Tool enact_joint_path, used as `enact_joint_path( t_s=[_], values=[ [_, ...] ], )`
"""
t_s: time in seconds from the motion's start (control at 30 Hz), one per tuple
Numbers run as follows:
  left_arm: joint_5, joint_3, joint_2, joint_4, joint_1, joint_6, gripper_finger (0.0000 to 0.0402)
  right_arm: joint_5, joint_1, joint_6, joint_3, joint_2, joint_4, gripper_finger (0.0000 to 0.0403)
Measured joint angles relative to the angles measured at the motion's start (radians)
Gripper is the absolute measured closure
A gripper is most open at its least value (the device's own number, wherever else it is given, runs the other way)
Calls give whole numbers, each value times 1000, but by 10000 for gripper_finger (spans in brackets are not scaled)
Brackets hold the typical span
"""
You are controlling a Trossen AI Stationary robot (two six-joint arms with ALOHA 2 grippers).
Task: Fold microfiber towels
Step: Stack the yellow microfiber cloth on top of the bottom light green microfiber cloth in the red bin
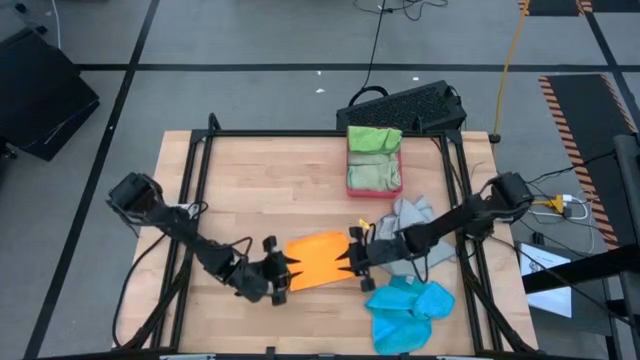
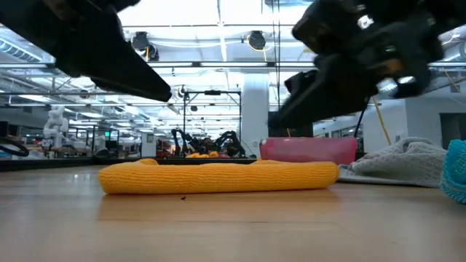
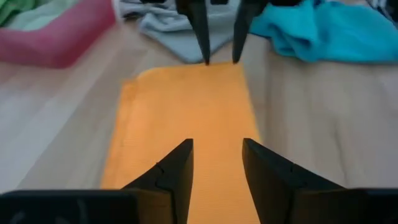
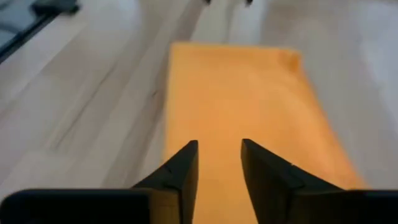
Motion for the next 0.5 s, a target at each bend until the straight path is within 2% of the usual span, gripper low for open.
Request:
enact_joint_path(
  t_s=[0.23,0.37,0.5],
  values=[
    [22,93,104,5,-58,66,250,24,81,-6,0,14,-21,223],
    [41,133,184,4,-70,55,210,56,103,-16,0,54,30,203],
    [43,153,258,-33,-69,7,163,80,104,-18,0,113,85,200]
  ],
)
